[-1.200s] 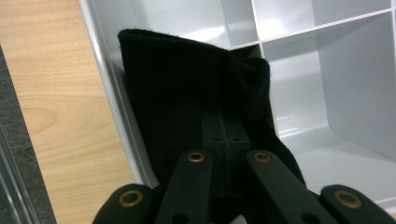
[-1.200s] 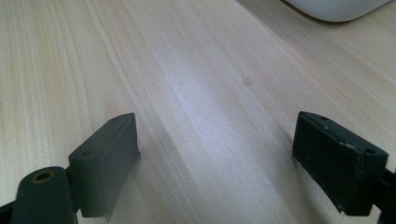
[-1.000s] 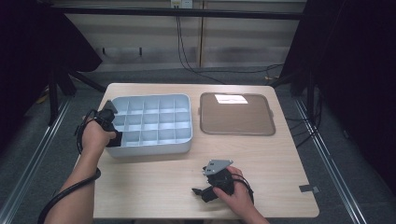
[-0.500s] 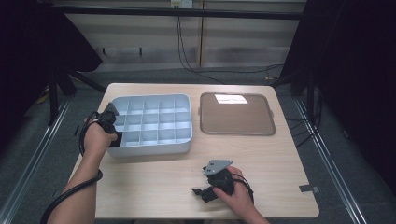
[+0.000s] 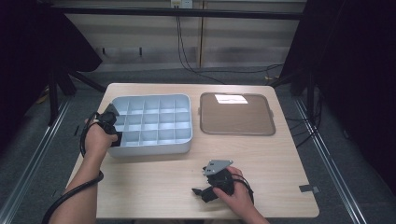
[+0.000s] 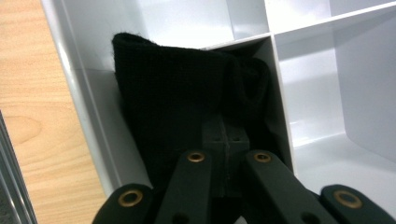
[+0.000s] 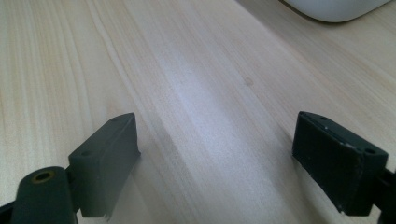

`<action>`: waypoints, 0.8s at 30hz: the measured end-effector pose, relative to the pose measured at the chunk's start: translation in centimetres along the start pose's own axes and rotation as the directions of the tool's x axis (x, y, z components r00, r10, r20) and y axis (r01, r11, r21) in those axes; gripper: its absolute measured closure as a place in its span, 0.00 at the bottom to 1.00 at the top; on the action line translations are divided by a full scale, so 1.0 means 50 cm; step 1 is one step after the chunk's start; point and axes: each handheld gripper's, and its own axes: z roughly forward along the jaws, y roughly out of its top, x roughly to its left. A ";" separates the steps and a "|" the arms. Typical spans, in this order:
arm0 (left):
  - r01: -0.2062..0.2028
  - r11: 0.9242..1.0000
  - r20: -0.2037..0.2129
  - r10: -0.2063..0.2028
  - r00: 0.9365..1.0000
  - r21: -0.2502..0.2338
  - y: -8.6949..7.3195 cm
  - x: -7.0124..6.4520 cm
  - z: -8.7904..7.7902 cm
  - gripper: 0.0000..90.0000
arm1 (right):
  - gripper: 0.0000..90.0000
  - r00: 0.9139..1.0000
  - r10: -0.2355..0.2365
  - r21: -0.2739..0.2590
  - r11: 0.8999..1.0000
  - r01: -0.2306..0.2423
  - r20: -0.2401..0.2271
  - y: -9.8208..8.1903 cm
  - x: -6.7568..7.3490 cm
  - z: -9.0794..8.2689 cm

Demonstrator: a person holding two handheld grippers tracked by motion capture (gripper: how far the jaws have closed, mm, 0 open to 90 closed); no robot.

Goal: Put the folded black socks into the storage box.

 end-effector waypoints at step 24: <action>0.013 0.997 0.020 -0.011 1.000 -0.081 -0.002 0.015 -0.045 0.95 | 0.16 1.000 -0.001 0.000 1.000 0.001 -0.001 0.000 0.000 0.000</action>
